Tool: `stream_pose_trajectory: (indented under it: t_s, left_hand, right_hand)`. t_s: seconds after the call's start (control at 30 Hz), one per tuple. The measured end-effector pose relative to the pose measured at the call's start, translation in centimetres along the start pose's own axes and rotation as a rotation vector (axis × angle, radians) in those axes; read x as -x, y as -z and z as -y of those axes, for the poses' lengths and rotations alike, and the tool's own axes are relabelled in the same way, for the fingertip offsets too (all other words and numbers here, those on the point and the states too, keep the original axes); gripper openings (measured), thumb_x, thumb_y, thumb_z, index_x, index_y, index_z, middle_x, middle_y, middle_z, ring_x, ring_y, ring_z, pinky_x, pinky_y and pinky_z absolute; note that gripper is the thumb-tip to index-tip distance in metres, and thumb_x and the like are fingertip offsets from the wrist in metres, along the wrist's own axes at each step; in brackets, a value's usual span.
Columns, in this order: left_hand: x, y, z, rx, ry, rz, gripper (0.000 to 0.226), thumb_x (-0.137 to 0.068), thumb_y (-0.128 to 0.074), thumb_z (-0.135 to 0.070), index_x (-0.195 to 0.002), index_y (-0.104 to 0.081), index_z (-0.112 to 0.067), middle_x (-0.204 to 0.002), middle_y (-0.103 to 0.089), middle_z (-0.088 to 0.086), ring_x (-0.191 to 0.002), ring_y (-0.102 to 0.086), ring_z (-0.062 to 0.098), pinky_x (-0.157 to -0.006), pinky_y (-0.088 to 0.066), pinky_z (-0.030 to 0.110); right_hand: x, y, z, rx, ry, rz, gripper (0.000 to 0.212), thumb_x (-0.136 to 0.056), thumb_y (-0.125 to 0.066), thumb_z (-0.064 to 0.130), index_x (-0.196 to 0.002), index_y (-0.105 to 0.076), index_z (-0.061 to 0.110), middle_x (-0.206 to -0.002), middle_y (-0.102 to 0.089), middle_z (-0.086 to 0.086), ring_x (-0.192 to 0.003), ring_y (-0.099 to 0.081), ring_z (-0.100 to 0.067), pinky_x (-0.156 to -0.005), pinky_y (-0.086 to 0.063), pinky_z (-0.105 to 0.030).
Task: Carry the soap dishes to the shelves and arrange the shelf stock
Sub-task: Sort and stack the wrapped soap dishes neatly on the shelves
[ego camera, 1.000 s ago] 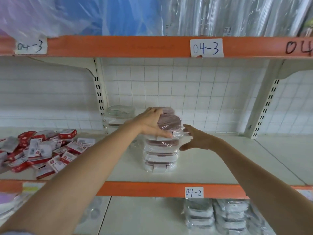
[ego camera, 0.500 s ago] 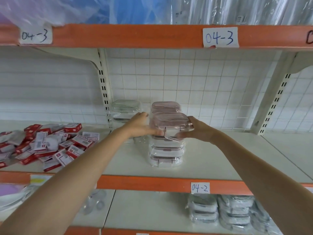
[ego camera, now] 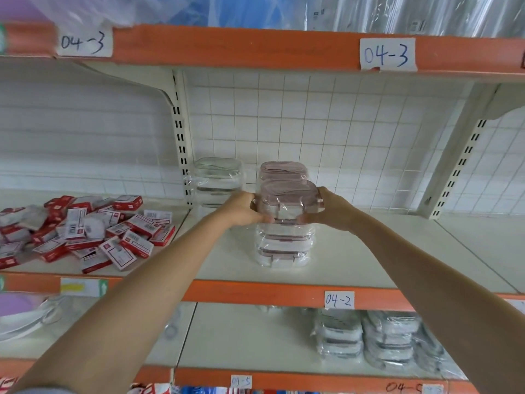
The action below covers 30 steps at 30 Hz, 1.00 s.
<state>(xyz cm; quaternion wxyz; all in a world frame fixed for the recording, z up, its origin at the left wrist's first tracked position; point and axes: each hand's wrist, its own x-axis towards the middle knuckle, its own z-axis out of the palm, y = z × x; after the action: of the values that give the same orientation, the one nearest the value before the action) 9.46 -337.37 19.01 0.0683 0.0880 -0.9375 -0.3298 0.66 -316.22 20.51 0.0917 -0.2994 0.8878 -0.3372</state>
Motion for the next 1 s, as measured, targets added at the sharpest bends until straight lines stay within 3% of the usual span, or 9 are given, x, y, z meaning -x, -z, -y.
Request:
stream_pose_trajectory:
  t_s: [0.1,0.23,0.27,0.33,0.4,0.47,0.6,0.8,1.0]
  left_hand:
    - [0.6,0.6,-0.6,-0.078,0.002,0.017,0.042,-0.071,-0.082,-0.039,-0.099,-0.063,-0.013,-0.092,-0.063,0.003,-0.086,-0.059,0.018,-0.068,-0.042,0.023]
    - [1.9,1.5,-0.4,-0.249,-0.014,0.11,0.048,-0.07,-0.08,-0.047,-0.096,-0.061,-0.012,-0.09,-0.057,0.0,-0.087,-0.053,0.018,-0.073,-0.04,0.027]
    - [2.3,1.5,-0.1,-0.317,-0.02,0.163,0.047,-0.071,-0.079,-0.049,-0.099,-0.06,-0.015,-0.094,-0.058,-0.002,-0.092,-0.054,0.019,-0.076,-0.042,0.026]
    - [3.2,1.3,0.6,-0.492,-0.041,0.253,0.069,-0.072,-0.074,-0.057,-0.121,-0.058,-0.01,-0.117,-0.061,0.003,-0.109,-0.055,0.024,-0.091,-0.045,0.031]
    - [4.6,0.4,1.1,-0.642,-0.037,0.279,0.08,-0.076,-0.068,-0.06,-0.134,-0.05,-0.008,-0.136,-0.053,0.009,-0.122,-0.051,0.028,-0.098,-0.045,0.037]
    - [6.2,-0.7,1.3,-0.721,-0.03,0.26,0.07,-0.083,-0.063,-0.056,-0.131,-0.05,-0.006,-0.139,-0.047,0.013,-0.124,-0.049,0.03,-0.097,-0.045,0.038]
    - [9.1,-2.0,0.7,-0.812,-0.074,0.129,0.044,-0.09,-0.057,-0.045,-0.113,-0.057,-0.007,-0.124,-0.054,0.012,-0.11,-0.057,0.03,-0.087,-0.05,0.04]
    - [14.6,-6.4,-2.0,-0.707,-0.068,-0.019,0.037,-0.09,-0.058,-0.038,-0.11,-0.058,-0.007,-0.118,-0.059,0.012,-0.11,-0.057,0.031,-0.086,-0.046,0.037]
    - [20.8,-16.0,-3.6,-0.56,-0.026,0.168,0.044,-0.092,-0.056,-0.037,-0.12,-0.056,-0.003,-0.128,-0.056,0.012,-0.117,-0.053,0.03,-0.093,-0.046,0.039]
  right_hand:
    - [0.7,0.5,0.6,0.077,-0.023,0.017,0.09,-0.064,-0.084,0.047,-0.135,-0.04,0.011,-0.13,-0.049,0.004,-0.123,-0.045,-0.016,-0.101,-0.039,-0.03]
    - [2.0,0.9,0.6,0.275,-0.047,0.046,0.094,-0.07,-0.079,0.046,-0.143,-0.033,0.007,-0.141,-0.042,-0.008,-0.13,-0.041,-0.024,-0.106,-0.036,-0.037]
    - [2.5,0.8,0.5,0.358,-0.058,0.06,0.094,-0.073,-0.077,0.044,-0.144,-0.029,0.005,-0.141,-0.04,-0.011,-0.13,-0.04,-0.027,-0.105,-0.035,-0.036]
    - [3.4,0.4,0.2,0.475,-0.093,0.062,0.092,-0.078,-0.075,0.039,-0.145,-0.024,0.001,-0.143,-0.037,-0.015,-0.131,-0.038,-0.029,-0.104,-0.033,-0.035]
    - [4.5,-0.2,-0.2,0.535,-0.129,0.046,0.088,-0.08,-0.074,0.034,-0.143,-0.025,0.0,-0.143,-0.037,-0.016,-0.131,-0.038,-0.03,-0.104,-0.037,-0.038]
    - [5.8,-0.7,-0.8,0.589,-0.167,0.021,0.082,-0.082,-0.072,0.032,-0.142,-0.027,0.001,-0.143,-0.039,-0.014,-0.13,-0.04,-0.03,-0.102,-0.04,-0.041]
    - [8.5,-0.9,-1.9,0.638,-0.151,-0.02,0.064,-0.086,-0.067,0.028,-0.136,-0.037,0.003,-0.137,-0.043,-0.013,-0.125,-0.044,-0.028,-0.097,-0.042,-0.04]
    - [14.5,-3.2,-4.9,0.602,0.018,-0.006,0.055,-0.087,-0.064,0.027,-0.134,-0.041,0.008,-0.135,-0.043,-0.009,-0.126,-0.04,-0.026,-0.098,-0.038,-0.037]
    - [22.5,-6.4,-10.5,0.586,0.066,0.167,0.06,-0.089,-0.063,0.033,-0.139,-0.038,0.01,-0.143,-0.038,-0.006,-0.133,-0.034,-0.024,-0.105,-0.037,-0.042]
